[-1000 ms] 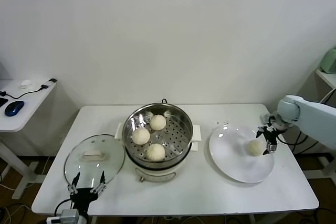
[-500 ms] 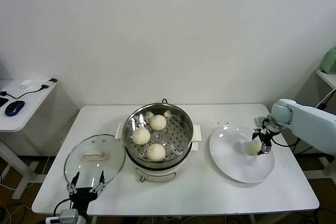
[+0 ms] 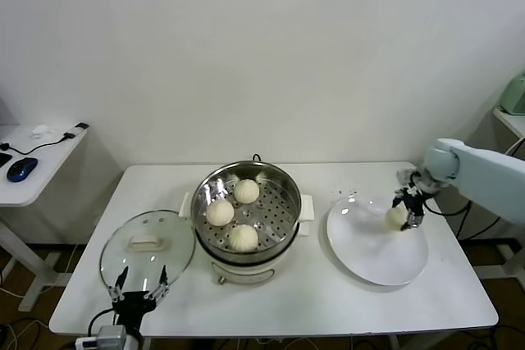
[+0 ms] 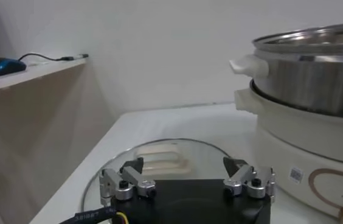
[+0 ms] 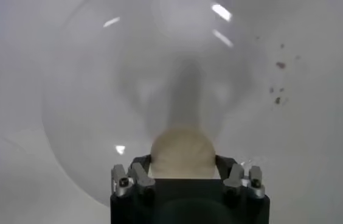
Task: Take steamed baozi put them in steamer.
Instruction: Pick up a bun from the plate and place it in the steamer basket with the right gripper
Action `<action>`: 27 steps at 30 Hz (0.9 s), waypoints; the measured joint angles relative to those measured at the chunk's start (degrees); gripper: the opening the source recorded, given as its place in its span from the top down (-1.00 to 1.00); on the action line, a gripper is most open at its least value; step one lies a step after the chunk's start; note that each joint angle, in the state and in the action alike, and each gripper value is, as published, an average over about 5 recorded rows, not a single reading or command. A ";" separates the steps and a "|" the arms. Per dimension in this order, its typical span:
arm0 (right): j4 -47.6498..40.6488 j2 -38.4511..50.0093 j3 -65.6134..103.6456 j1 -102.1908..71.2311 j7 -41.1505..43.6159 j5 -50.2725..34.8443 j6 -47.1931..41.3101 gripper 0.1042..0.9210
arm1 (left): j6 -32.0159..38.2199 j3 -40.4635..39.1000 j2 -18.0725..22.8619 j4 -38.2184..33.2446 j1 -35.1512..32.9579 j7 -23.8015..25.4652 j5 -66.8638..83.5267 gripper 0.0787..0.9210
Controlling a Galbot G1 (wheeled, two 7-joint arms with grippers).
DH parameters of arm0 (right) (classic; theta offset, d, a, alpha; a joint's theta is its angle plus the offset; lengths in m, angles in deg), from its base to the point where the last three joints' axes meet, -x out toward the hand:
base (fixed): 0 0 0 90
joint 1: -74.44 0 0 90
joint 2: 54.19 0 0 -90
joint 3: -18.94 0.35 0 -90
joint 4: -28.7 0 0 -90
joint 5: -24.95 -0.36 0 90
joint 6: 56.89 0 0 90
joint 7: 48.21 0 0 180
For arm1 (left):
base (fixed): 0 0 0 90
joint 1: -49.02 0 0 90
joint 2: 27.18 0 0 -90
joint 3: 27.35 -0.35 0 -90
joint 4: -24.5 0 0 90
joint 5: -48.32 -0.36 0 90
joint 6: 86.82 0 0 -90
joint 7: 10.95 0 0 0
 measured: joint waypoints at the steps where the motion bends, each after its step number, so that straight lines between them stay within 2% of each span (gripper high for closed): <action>1: 1.09 -0.32 -1.57 2.20 0.09 -1.41 -0.22 -0.49 | -0.03 -0.05 -0.04 -0.09 -0.03 -0.01 0.00 -0.77; 10: 14.47 -6.10 -12.08 23.19 -0.72 -18.53 -4.03 -0.49 | -0.56 -0.45 -0.52 -1.25 -0.12 0.17 0.06 -0.77; 16: 22.18 -12.49 -13.84 30.31 -4.30 -28.89 -7.98 -0.48 | -0.70 -0.57 -0.92 -1.93 0.02 0.21 0.47 -0.77; 27: 25.90 -23.15 -14.08 27.38 -13.17 -36.15 -14.68 -0.49 | -0.69 -0.14 -1.38 -1.97 0.27 0.18 1.15 -0.77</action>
